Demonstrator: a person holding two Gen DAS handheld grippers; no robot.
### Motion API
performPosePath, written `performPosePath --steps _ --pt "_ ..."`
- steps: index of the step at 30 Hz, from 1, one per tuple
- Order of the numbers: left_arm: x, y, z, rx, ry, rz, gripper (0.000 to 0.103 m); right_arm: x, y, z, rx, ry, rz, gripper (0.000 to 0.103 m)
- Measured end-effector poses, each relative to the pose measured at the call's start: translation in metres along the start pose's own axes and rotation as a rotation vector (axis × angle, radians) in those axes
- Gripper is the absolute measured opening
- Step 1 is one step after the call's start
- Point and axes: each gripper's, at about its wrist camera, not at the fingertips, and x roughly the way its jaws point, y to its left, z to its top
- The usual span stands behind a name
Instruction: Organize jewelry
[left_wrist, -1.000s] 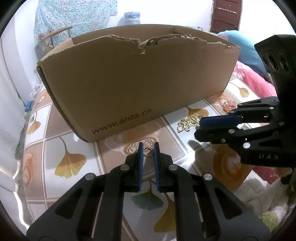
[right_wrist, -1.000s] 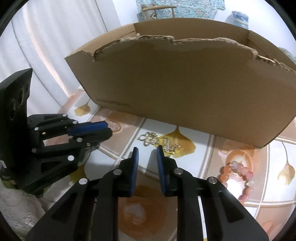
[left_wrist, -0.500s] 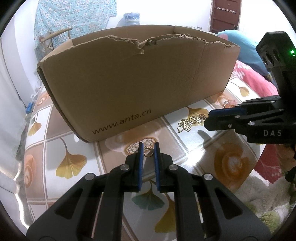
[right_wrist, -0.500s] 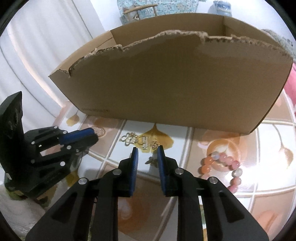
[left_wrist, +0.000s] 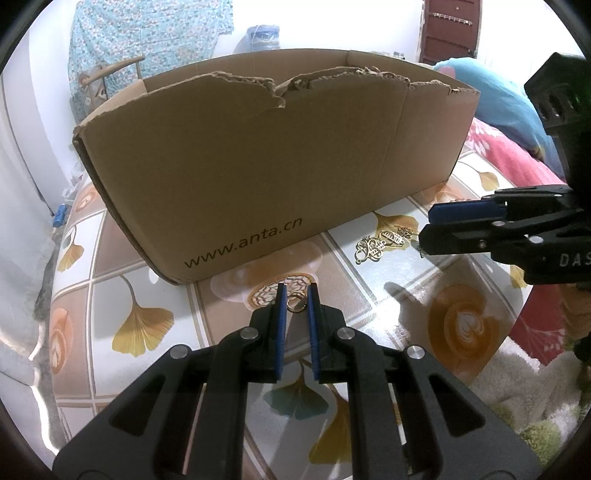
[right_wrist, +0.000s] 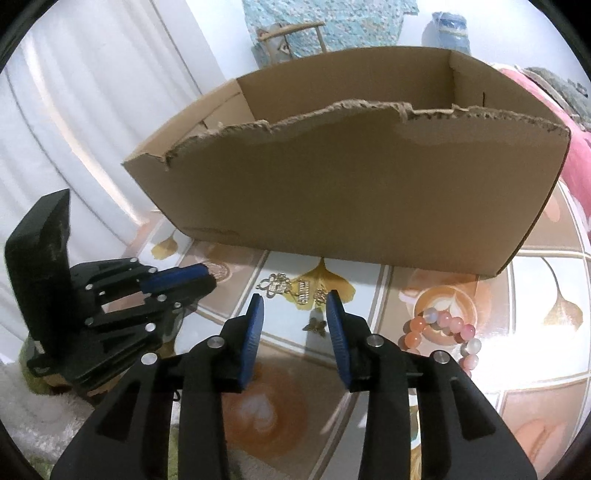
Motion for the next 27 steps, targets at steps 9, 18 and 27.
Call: performPosePath --steps 9,18,27 --pt "0.001 -0.002 0.0 -0.004 -0.001 0.003 0.01 0.009 0.011 0.008 -0.044 -0.001 0.041 0.035" --pt "0.0 -0.002 0.0 -0.006 -0.004 -0.001 0.01 0.022 0.021 0.017 -0.076 0.011 0.064 0.026" --pt "0.001 -0.002 -0.001 -0.005 -0.007 -0.003 0.01 0.03 0.024 0.016 -0.106 0.044 0.038 0.012"
